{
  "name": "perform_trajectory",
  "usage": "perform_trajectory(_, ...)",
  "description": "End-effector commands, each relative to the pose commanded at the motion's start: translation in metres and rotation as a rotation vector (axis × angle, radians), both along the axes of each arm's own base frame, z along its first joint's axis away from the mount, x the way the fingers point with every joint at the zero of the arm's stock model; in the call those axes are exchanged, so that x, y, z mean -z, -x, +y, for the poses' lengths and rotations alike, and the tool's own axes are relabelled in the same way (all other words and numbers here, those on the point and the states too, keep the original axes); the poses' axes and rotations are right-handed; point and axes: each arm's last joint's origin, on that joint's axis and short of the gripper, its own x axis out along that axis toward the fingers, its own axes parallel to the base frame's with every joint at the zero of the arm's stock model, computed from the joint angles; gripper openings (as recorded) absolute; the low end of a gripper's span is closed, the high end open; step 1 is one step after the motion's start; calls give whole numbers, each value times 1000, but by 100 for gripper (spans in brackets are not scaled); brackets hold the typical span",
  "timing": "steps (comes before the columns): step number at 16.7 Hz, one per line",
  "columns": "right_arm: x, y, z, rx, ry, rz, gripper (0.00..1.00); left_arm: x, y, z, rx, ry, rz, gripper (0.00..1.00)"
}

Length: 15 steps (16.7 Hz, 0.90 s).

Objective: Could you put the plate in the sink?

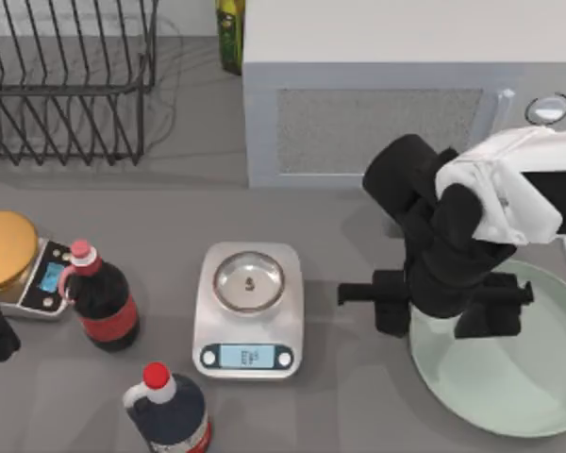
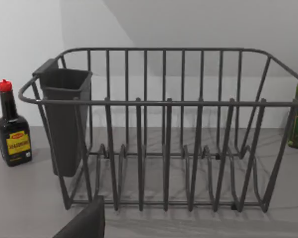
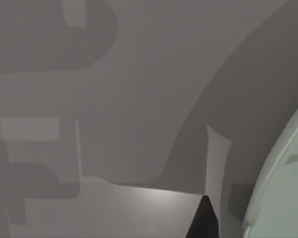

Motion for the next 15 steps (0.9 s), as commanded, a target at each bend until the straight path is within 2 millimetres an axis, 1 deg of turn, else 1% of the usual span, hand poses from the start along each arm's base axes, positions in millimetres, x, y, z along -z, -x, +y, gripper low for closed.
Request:
perform_trajectory(2, 0, 0, 0, 0, 0, 0, 2, 0, 0, 0, 0, 0, 0, 100)
perform_trajectory(3, 0, 0, 0, 0, 0, 0, 0, 0, 0, 0, 0, 0, 0, 100)
perform_trajectory(10, 0, 0, 0, 0, 0, 0, 0, 0, 0, 0, 0, 0, 0, 100)
perform_trajectory(11, -34, -4, -5, 8, -44, -97, 0, 0, 0, 0, 0, 0, 0, 100)
perform_trajectory(13, -36, -6, -3, 8, -43, -95, 0, 0, 0, 0, 0, 0, 0, 100)
perform_trajectory(15, -46, -11, 1, 8, -39, -89, 0, 0, 0, 0, 0, 0, 0, 100)
